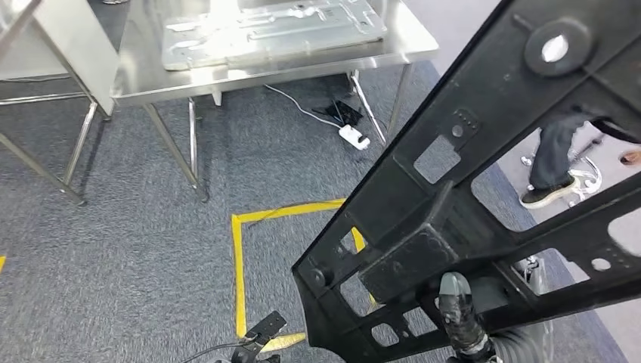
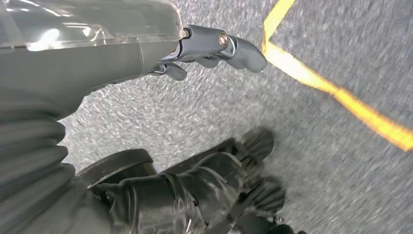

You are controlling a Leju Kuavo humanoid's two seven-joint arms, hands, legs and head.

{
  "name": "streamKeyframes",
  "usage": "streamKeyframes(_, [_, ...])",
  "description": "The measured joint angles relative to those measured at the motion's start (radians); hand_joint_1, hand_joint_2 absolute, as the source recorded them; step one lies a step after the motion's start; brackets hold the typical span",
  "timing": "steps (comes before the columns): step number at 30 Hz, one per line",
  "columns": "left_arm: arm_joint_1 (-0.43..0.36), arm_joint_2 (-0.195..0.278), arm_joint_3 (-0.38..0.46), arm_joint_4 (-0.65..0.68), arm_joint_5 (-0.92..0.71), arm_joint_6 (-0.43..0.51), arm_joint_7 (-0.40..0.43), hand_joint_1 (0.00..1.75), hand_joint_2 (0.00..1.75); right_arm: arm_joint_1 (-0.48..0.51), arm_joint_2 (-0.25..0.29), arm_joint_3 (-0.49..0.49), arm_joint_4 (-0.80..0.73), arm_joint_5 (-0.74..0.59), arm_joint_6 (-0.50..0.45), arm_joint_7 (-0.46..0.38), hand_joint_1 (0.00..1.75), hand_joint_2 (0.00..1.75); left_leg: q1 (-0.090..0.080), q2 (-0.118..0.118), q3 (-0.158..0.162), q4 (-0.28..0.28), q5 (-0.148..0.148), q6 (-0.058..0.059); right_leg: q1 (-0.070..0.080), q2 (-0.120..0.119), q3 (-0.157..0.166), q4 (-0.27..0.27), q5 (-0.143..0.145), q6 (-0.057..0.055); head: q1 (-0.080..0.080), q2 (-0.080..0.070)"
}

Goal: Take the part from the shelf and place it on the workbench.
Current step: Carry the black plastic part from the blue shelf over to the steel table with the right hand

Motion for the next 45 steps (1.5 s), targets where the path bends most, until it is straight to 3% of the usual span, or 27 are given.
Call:
streamKeyframes(1, [0.000,-0.001,0.000,0.000,0.000,-0.001,0.000,0.00,1.75,0.001,-0.001,0.000,0.000,0.000,0.000,0.000,1.29,1.75,0.001,-0.011,0.004,0.001,-0.005,0.001,-0.003,0.003,-0.045,0.059,-0.013,0.004,0.000,0.000])
streamKeyframes(2, [0.002,-0.001,0.000,0.000,0.000,-0.002,0.001,0.00,1.75,0.001,-0.002,0.000,0.000,0.000,0.000,0.001,1.29,1.75,0.002,-0.022,0.009,0.003,-0.012,0.000,-0.006,0.003,-0.079,0.088,-0.006,0.008,0.000,0.000])
streamKeyframes(3, [0.004,-0.002,0.000,0.000,0.000,-0.003,0.002,0.00,1.75,0.001,-0.003,0.000,0.000,0.000,0.000,0.001,1.29,1.75,0.004,-0.033,0.015,0.007,-0.020,-0.003,-0.009,0.004,-0.093,0.078,0.025,0.012,0.000,0.000])
streamKeyframes(5, [0.006,-0.002,0.000,0.000,-0.001,-0.006,0.003,0.00,1.75,0.001,-0.004,0.000,0.001,-0.001,0.001,0.002,1.29,1.75,0.011,-0.058,0.030,0.019,-0.041,-0.012,-0.016,0.015,-0.072,-0.029,0.119,0.021,0.000,0.000])
streamKeyframes(7, [0.004,-0.002,0.000,0.000,-0.002,-0.008,0.004,0.00,1.75,0.000,-0.006,0.000,0.003,-0.003,0.002,0.004,1.29,1.75,0.016,-0.079,0.033,0.031,-0.060,-0.025,-0.021,0.056,-0.041,-0.120,0.167,0.024,0.003,0.000])
streamKeyframes(9, [0.001,-0.001,0.000,0.000,-0.004,-0.009,0.006,0.00,1.75,-0.002,-0.009,0.000,0.005,-0.005,0.003,0.006,1.29,1.75,0.018,-0.095,0.028,0.032,-0.065,-0.038,-0.020,0.082,-0.033,-0.140,0.163,0.014,0.003,0.000])
streamKeyframes(11, [0.002,-0.001,0.000,0.000,-0.005,-0.010,0.009,0.00,1.75,-0.004,-0.010,0.000,0.006,-0.009,0.007,0.007,1.29,1.75,0.021,-0.102,0.028,0.026,-0.065,-0.048,-0.020,0.072,-0.026,-0.151,0.162,-0.002,-0.001,0.000])
streamKeyframes(13, [0.004,-0.001,0.000,0.000,-0.008,-0.012,0.012,0.00,1.75,-0.007,-0.010,0.001,0.006,-0.021,0.022,0.002,1.29,1.75,0.020,-0.066,0.012,0.062,-0.085,-0.057,-0.023,0.058,-0.010,-0.162,0.159,-0.015,-0.008,0.000])
streamKeyframes(15, [0.000,-0.001,0.000,0.000,-0.012,-0.015,0.015,0.00,1.75,-0.013,-0.010,0.004,0.006,-0.040,0.048,-0.010,1.29,1.75,0.020,-0.015,-0.052,0.178,-0.126,-0.066,-0.020,0.042,0.007,-0.170,0.152,-0.024,-0.015,0.000])
streamKeyframes(16, [-0.002,-0.001,0.000,0.000,-0.014,-0.017,0.016,0.00,1.75,-0.016,-0.010,0.006,0.006,-0.048,0.061,-0.015,1.29,1.75,0.022,-0.003,-0.095,0.244,-0.143,-0.069,-0.018,0.034,0.013,-0.171,0.148,-0.027,-0.017,0.000])
streamKeyframes(17, [-0.003,-0.002,0.000,0.000,-0.015,-0.019,0.016,0.00,1.75,-0.018,-0.010,0.007,0.006,-0.052,0.071,-0.018,1.29,1.75,0.023,0.003,-0.130,0.291,-0.146,-0.070,-0.016,0.028,0.020,-0.171,0.143,-0.029,-0.016,0.000])
streamKeyframes(18, [-0.002,-0.002,0.000,0.000,-0.016,-0.020,0.017,0.00,1.75,-0.018,-0.010,0.009,0.006,-0.055,0.077,-0.020,1.29,1.75,0.023,0.005,-0.148,0.303,-0.131,-0.068,-0.014,0.023,0.027,-0.171,0.137,-0.030,-0.017,0.000])
streamKeyframes(19, [-0.001,-0.002,0.000,0.000,-0.017,-0.021,0.017,0.00,1.75,-0.019,-0.010,0.009,0.006,-0.056,0.080,-0.020,1.29,1.75,0.022,0.005,-0.147,0.277,-0.098,-0.064,-0.011,0.020,0.035,-0.171,0.131,-0.030,-0.017,0.000])
streamKeyframes(21, [0.000,-0.001,0.000,0.000,-0.017,-0.022,0.018,0.00,1.75,-0.021,-0.010,0.010,0.006,-0.055,0.084,-0.020,1.29,1.75,0.018,0.006,-0.100,0.149,-0.013,-0.048,-0.007,0.017,0.053,-0.173,0.118,-0.031,-0.016,0.000])
streamKeyframes(23, [-0.003,-0.001,0.000,0.000,-0.018,-0.022,0.018,0.00,1.75,-0.024,-0.010,0.013,0.006,-0.053,0.088,-0.020,1.29,1.75,0.008,0.008,-0.051,0.048,0.021,-0.033,-0.004,0.015,0.063,-0.178,0.108,-0.026,-0.014,0.000])
streamKeyframes(25, [-0.004,0.000,0.000,0.000,-0.017,-0.022,0.019,0.00,1.75,-0.026,-0.010,0.018,0.006,-0.050,0.091,-0.020,1.29,1.75,0.001,0.009,-0.032,0.020,0.011,-0.027,-0.005,0.015,0.069,-0.186,0.103,-0.017,-0.013,0.000])
streamKeyframes(28, [-0.001,0.001,0.000,0.000,-0.009,-0.022,0.015,0.00,1.75,-0.028,-0.010,0.020,0.007,-0.053,0.091,-0.029,1.29,1.75,0.007,0.008,0.003,-0.016,0.008,-0.021,-0.007,0.012,0.084,-0.183,0.089,-0.004,-0.012,0.000])
streamKeyframes(29, [-0.001,0.002,0.000,0.000,-0.005,-0.021,0.013,0.00,1.75,-0.029,-0.010,0.020,0.008,-0.056,0.092,-0.035,1.29,1.75,0.011,0.008,0.017,-0.028,0.007,-0.019,-0.006,0.012,0.068,-0.146,0.071,-0.001,-0.011,0.000])
streamKeyframes(31, [-0.001,0.004,0.000,0.000,0.003,-0.021,0.010,0.00,1.75,-0.029,-0.010,0.020,0.014,-0.066,0.094,-0.049,1.29,1.75,0.013,0.008,0.031,-0.035,0.001,-0.013,-0.008,0.011,-0.012,-0.016,0.024,0.003,-0.009,0.000])
streamKeyframes(32, [0.000,0.005,0.000,0.000,0.005,-0.020,0.008,0.00,1.75,-0.029,-0.010,0.021,0.018,-0.069,0.096,-0.053,1.29,1.75,0.013,0.008,0.035,-0.034,-0.004,-0.012,-0.009,0.011,-0.057,0.045,0.011,0.005,-0.009,0.000])
streamKeyframes(33, [0.003,0.005,0.000,0.000,0.006,-0.020,0.006,0.00,1.75,-0.028,-0.010,0.021,0.023,-0.072,0.099,-0.056,1.29,1.75,0.014,0.008,0.040,-0.032,-0.011,-0.013,-0.010,0.011,-0.089,0.077,0.018,0.008,-0.010,0.000])
streamKeyframes(34, [0.006,0.005,0.000,0.000,0.007,-0.020,0.005,0.00,1.75,-0.028,-0.009,0.021,0.027,-0.074,0.101,-0.058,1.29,1.75,0.015,0.006,0.047,-0.029,-0.019,-0.014,-0.011,0.011,-0.102,0.070,0.046,0.010,-0.010,0.000])
streamKeyframes(35, [0.009,0.005,0.000,0.000,0.008,-0.020,0.004,0.00,1.75,-0.028,-0.009,0.022,0.031,-0.074,0.102,-0.059,1.29,1.75,0.016,0.005,0.054,-0.024,-0.028,-0.017,-0.013,0.011,-0.095,0.026,0.091,0.013,-0.009,0.000])
streamKeyframes(36, [0.010,0.006,0.000,0.000,0.009,-0.021,0.003,0.00,1.75,-0.028,-0.008,0.023,0.034,-0.074,0.102,-0.059,1.29,1.75,0.018,0.003,0.060,-0.016,-0.038,-0.021,-0.015,0.011,-0.076,-0.041,0.138,0.015,-0.009,0.000])
streamKeyframes(38, [0.008,0.007,0.000,0.000,0.009,-0.021,0.002,0.00,1.75,-0.029,-0.006,0.024,0.041,-0.074,0.102,-0.060,1.29,1.75,0.017,-0.002,0.062,0.002,-0.060,-0.033,-0.017,0.013,-0.041,-0.139,0.185,0.014,-0.007,0.000])
streamKeyframes(43, [0.003,0.011,0.000,0.001,0.007,-0.022,0.003,0.00,1.75,-0.028,0.001,0.025,0.050,-0.073,0.083,-0.068,1.29,1.75,0.016,-0.001,0.056,0.024,-0.086,-0.058,-0.016,0.016,-0.024,-0.159,0.172,-0.017,-0.011,0.000])
streamKeyframes(45, [0.000,0.012,0.000,0.001,0.004,-0.022,0.004,0.00,1.75,-0.028,0.002,0.025,0.050,-0.073,0.074,-0.072,1.29,1.75,0.019,0.004,0.015,0.106,-0.122,-0.069,-0.017,0.013,-0.014,-0.163,0.167,-0.027,-0.015,0.000])
